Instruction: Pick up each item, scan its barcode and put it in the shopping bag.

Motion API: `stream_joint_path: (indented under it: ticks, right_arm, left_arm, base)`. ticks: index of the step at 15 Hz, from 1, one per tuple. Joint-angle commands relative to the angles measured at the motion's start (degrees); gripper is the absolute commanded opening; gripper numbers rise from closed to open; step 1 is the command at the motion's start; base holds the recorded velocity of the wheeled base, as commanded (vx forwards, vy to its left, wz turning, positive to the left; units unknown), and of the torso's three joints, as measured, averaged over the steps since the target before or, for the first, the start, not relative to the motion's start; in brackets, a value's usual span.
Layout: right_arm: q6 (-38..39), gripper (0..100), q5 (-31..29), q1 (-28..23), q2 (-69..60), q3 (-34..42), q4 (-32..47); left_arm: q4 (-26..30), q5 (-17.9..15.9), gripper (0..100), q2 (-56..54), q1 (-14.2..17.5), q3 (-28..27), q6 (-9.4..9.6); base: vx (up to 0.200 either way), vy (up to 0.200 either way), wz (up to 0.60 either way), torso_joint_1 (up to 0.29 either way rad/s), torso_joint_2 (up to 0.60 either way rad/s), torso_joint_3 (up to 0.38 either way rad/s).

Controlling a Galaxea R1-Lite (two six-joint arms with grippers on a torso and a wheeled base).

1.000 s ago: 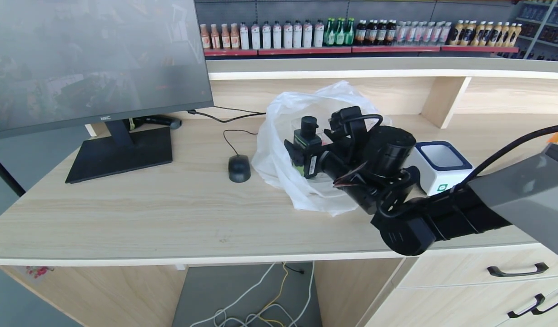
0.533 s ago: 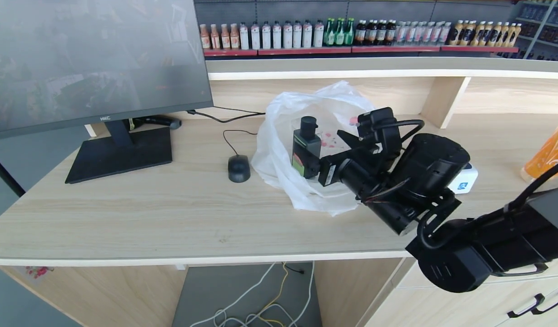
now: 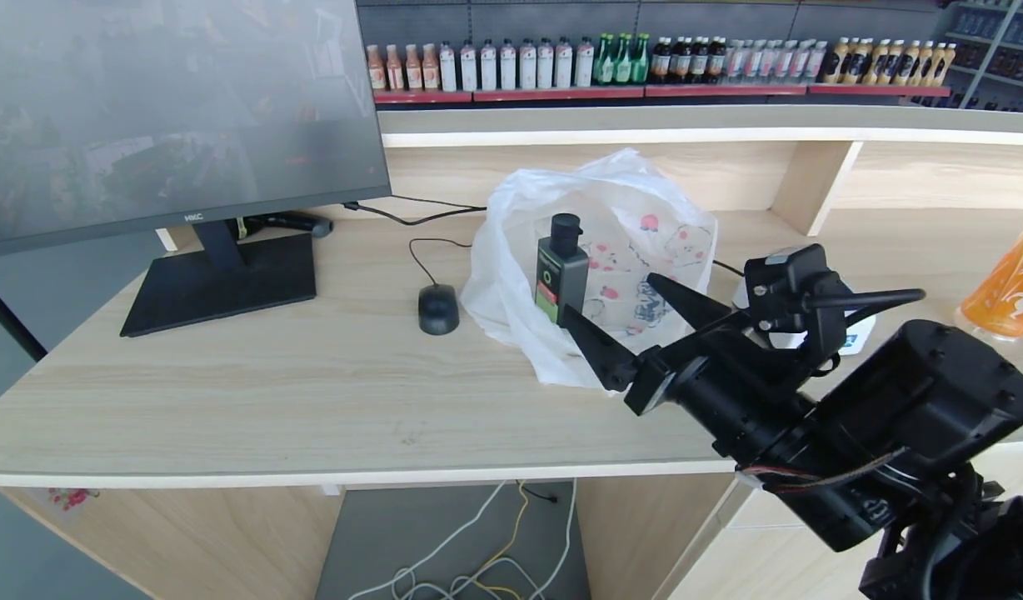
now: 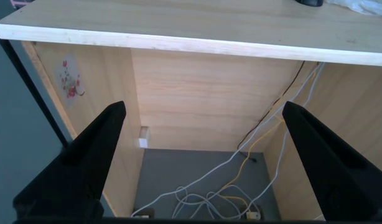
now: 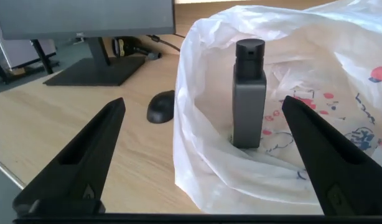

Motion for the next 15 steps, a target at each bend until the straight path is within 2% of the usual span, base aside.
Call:
stream_joint_path:
  ticks: [1,4,7,10,15]
  right_arm:
    - [0.26,100,-0.06,0.32,-5.09,5.01,-0.34]
    - [3.34,100,0.02,0.85,-10.46,13.88,-1.40]
    - [0.53,100,0.02,0.85,-11.42,14.24,-1.84]
    - [0.26,100,0.37,0.85,-9.75,12.65,-2.45]
    - [1.14,100,0.29,0.76,-9.66,16.61,-2.72]
  left_arm:
    - [0.00,0.00,100,0.00,-0.04,0.00,0.07]
    - [0.00,0.00,100,0.00,-0.04,0.00,0.07]
    - [0.00,0.00,100,0.00,0.05,0.00,-0.02]
    - [0.00,0.00,100,0.00,-0.04,0.00,-0.19]
    - [0.00,0.00,100,0.00,-0.04,0.00,0.07]
  base:
    - [0.000,0.000,0.00,0.000,0.00,0.000]
    - [0.000,0.000,0.00,0.000,0.00,0.000]
    - [0.000,0.000,0.00,0.000,0.00,0.000]
    - [-0.200,0.000,0.00,0.004,0.00,-0.001]
    - [0.000,0.000,0.00,0.000,0.00,0.000]
